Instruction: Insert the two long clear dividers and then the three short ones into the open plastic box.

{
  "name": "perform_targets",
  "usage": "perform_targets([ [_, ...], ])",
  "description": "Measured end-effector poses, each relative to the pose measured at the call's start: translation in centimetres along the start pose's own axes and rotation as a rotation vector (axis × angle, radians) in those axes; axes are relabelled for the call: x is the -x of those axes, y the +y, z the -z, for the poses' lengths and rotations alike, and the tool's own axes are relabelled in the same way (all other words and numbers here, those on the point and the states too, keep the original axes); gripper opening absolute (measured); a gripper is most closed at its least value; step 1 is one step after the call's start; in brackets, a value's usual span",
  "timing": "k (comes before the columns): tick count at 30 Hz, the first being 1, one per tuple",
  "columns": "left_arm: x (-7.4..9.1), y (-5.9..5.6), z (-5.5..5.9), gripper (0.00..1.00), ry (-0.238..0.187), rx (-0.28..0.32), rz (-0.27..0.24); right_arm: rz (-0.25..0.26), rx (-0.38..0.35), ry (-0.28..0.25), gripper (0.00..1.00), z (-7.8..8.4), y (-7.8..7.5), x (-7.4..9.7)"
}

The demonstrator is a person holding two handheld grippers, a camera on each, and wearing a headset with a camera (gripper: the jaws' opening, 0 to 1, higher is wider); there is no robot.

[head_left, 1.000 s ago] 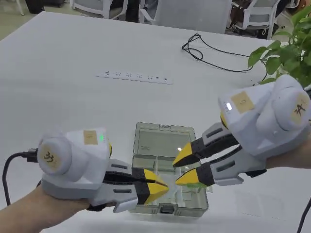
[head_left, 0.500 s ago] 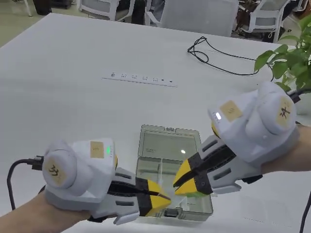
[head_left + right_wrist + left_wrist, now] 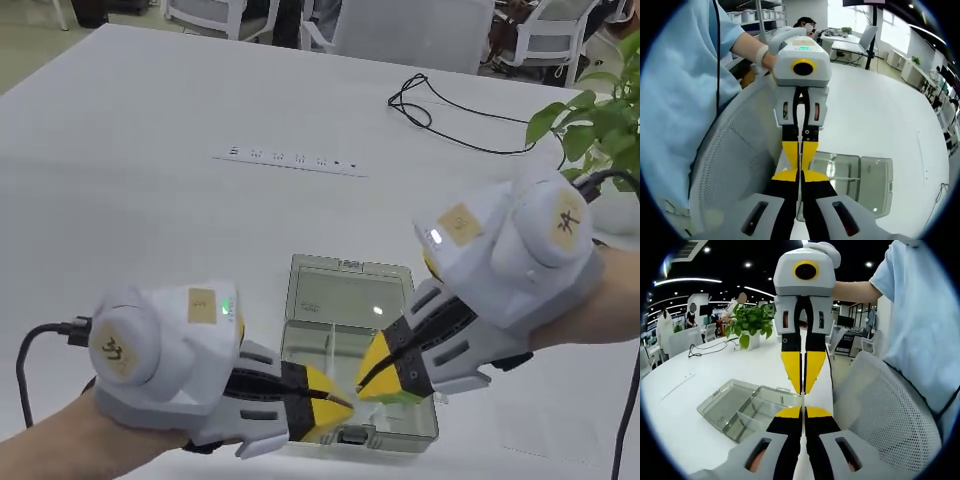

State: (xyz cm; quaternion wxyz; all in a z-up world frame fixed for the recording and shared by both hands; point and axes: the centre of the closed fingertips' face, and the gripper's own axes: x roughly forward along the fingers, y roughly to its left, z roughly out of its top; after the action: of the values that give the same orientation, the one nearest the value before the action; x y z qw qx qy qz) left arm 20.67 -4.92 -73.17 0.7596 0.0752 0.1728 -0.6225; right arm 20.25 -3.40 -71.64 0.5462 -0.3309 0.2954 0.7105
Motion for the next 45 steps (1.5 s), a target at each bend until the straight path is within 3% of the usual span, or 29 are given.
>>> perform_targets([
  [15, -0.1, 0.5, 0.6, 0.0, 0.016, 0.047, -0.035, 0.005, -0.035, 0.033, 0.02, -0.1, -0.4, -0.2],
  [17, 0.0, 0.7, 0.6, 0.06, 0.014, 0.056, -0.052, 0.007, -0.036, 0.035, 0.02, -0.2, -0.5, -0.2],
  [21, 0.5, 1.8, 0.8, 0.3, 0.015, 0.048, -0.118, 0.011, -0.03, 0.045, 0.02, -0.1, -0.9, -0.2],
  [24, 1.1, 2.2, 1.0, 0.36, 0.015, 0.068, -0.144, 0.021, -0.03, 0.05, 0.02, 0.0, -1.2, -0.1],
  [29, 1.9, 3.2, 1.5, 0.62, 0.029, 0.076, -0.218, 0.023, -0.038, 0.052, 0.02, -0.1, -1.6, -0.1],
  [33, 2.6, 4.2, 2.6, 0.85, 0.061, 0.166, -0.299, 0.038, -0.055, 0.052, 0.02, -0.2, -2.2, -0.1],
  [35, 2.9, 4.8, 2.7, 0.99, 0.055, 0.16, -0.333, 0.045, -0.067, 0.052, 0.02, -0.1, -2.6, -0.1],
  [38, 3.6, 5.0, 3.3, 1.0, 0.059, 0.189, -0.362, 0.07, -0.076, 0.055, 0.02, -0.1, -3.4, -0.1],
  [45, 4.2, 5.2, 3.8, 1.0, 0.063, 0.197, -0.378, 0.109, -0.119, 0.047, 0.02, -0.2, -5.5, -0.5],
])
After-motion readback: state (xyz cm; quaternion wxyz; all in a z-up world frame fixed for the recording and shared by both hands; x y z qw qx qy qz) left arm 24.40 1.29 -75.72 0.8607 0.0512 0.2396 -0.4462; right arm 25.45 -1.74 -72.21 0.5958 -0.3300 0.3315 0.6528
